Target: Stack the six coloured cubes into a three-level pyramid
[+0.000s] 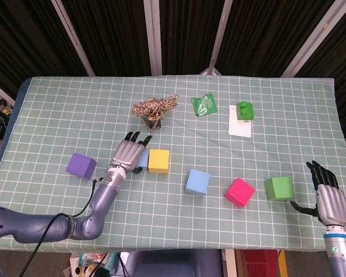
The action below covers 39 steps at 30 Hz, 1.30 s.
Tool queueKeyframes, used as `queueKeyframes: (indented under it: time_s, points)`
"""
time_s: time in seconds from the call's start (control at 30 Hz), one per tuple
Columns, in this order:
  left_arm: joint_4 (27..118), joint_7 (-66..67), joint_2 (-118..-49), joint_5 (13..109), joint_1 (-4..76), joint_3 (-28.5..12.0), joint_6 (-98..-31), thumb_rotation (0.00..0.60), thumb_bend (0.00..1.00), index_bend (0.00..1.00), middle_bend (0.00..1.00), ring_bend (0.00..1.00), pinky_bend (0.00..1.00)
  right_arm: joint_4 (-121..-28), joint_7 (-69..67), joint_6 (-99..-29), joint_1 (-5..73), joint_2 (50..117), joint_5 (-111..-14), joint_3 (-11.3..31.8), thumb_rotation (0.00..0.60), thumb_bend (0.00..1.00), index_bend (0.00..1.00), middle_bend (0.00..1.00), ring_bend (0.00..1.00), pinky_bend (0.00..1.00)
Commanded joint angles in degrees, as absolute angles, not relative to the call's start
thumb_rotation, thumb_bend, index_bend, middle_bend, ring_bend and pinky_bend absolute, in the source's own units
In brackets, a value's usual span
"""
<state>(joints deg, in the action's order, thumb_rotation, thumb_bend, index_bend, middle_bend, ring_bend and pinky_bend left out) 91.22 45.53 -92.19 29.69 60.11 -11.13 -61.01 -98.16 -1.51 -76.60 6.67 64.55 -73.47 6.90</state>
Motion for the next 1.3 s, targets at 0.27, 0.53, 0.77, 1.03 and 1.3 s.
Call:
queueKeyframes:
  time_s: [0.27,0.53,0.77,1.03,1.3]
  points:
    - [91.25,44.73,-92.12,30.82,59.71,-10.87,-61.42,0.600,0.36,0.07,0.33,0.03,0.03,-98.17,-1.60,-76.39,6.73,64.53,-73.30,6.91,0.600,0.16,0.00,0.00,0.00,0.00]
    - [91.69,44.16,-91.65,31.51,59.29,-10.81,-61.72,0.600,0.36,0.07,0.33,0.03,0.03,-98.25,-1.51,-76.54,6.71,64.51,-73.45,6.89,0.600,0.16,0.00,0.00,0.00,0.00]
    - [91.02,43.00,-92.17,32.15,58.93,-10.79,-61.30,0.600,0.36,0.08,0.33,0.03,0.03,-98.27,-1.45,-76.59,6.69,64.57,-73.54,6.83,0.600,0.16,0.00,0.00,0.00,0.00]
    - [89.77,41.25,-93.32,33.91,58.50,-10.94,-61.12,0.600,0.36,0.09,0.33,0.03,0.03,-98.28,-1.51,-76.52,6.73,64.52,-73.47,6.86,0.600,0.16,0.00,0.00,0.00,0.00]
    - [88.43,39.10,-94.55,36.40,57.87,-11.20,-61.13,0.600,0.36,0.10,0.33,0.03,0.03,-98.29,-1.55,-76.57,6.71,64.52,-73.53,6.85,0.600,0.16,0.00,0.00,0.00,0.00]
